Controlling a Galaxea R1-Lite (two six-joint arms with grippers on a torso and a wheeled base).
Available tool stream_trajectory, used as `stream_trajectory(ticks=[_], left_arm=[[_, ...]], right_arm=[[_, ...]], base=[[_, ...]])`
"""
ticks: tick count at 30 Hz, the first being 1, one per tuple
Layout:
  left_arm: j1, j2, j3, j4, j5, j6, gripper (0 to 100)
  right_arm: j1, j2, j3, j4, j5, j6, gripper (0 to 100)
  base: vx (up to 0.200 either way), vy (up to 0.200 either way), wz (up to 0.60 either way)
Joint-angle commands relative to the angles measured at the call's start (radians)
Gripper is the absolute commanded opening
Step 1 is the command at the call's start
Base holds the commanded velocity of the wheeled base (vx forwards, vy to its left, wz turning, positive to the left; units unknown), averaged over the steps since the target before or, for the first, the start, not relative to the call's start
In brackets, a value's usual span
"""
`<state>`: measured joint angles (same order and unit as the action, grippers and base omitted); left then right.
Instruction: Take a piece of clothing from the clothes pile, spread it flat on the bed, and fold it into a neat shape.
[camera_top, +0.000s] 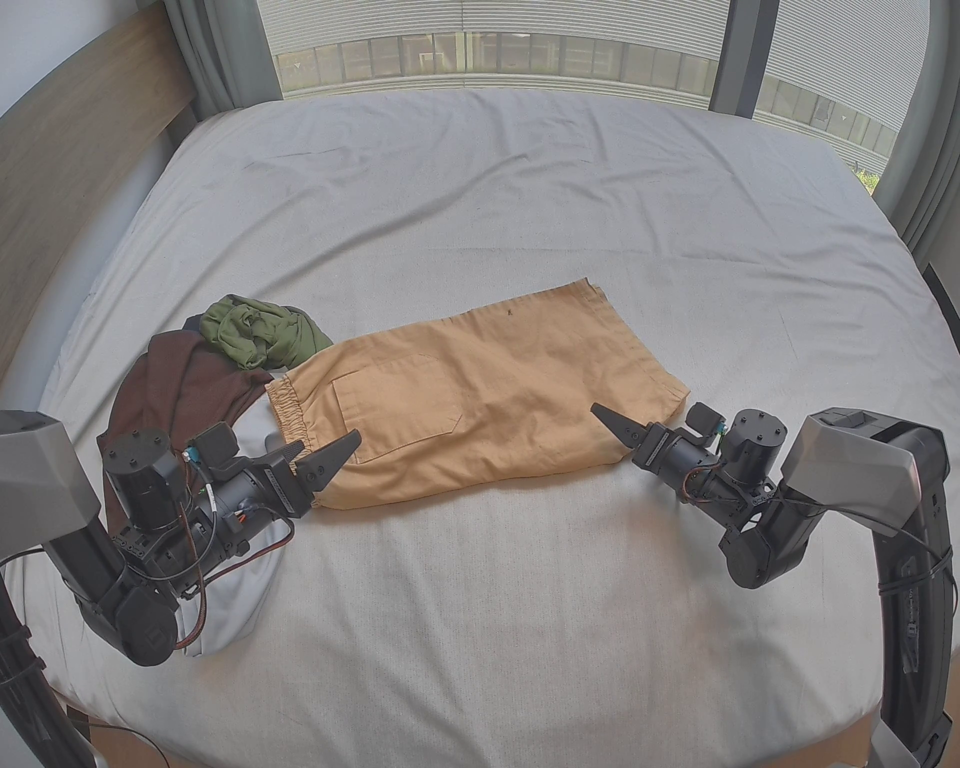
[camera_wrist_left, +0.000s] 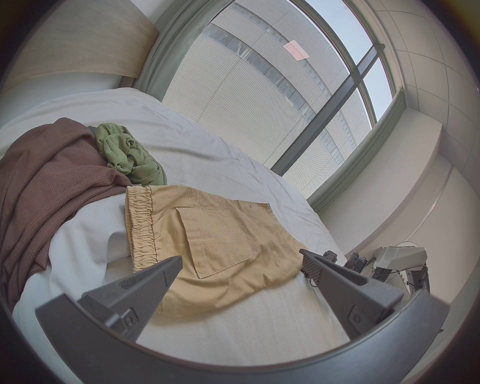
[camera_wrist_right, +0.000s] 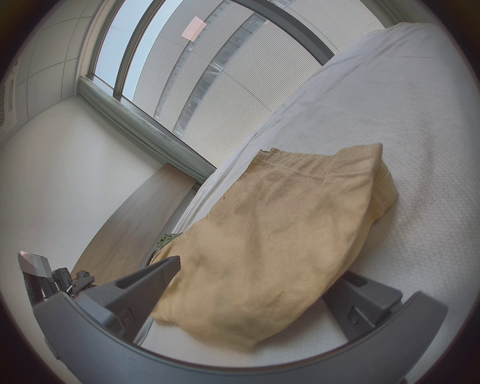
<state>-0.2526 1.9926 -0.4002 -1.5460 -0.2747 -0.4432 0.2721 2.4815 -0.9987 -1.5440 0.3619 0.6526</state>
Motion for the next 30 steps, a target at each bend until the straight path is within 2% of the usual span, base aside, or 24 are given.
stream_trajectory(ticks=[1, 6, 7, 22, 28, 30], left_arm=[[-0.001, 0.000, 0.000, 0.000, 0.000, 0.000, 100], [-0.001, 0.000, 0.001, 0.000, 0.000, 0.000, 100], [-0.001, 0.000, 0.001, 0.000, 0.000, 0.000, 100], [-0.002, 0.002, 0.001, 0.000, 0.000, 0.000, 100], [0.003, 0.009, -0.002, 0.000, 0.000, -0.002, 100], [0.016, 0.008, -0.006, 0.000, 0.000, -0.002, 100]], right_arm=[[0.002, 0.010, -0.005, 0.002, -0.003, 0.001, 100], [0.001, 0.010, -0.005, 0.002, -0.003, 0.001, 100], [0.001, 0.010, -0.005, 0.002, -0.003, 0.001, 0], [0.007, 0.004, 0.009, 0.002, -0.009, -0.002, 0], [0.018, -0.039, 0.074, 0.005, -0.018, -0.037, 0], [0.019, -0.052, 0.106, 0.007, -0.017, -0.082, 0]], base=[[0.000, 0.000, 0.00], [0.000, 0.000, 0.00], [0.000, 0.000, 0.00], [0.000, 0.000, 0.00], [0.000, 0.000, 0.00], [0.000, 0.000, 0.00]])
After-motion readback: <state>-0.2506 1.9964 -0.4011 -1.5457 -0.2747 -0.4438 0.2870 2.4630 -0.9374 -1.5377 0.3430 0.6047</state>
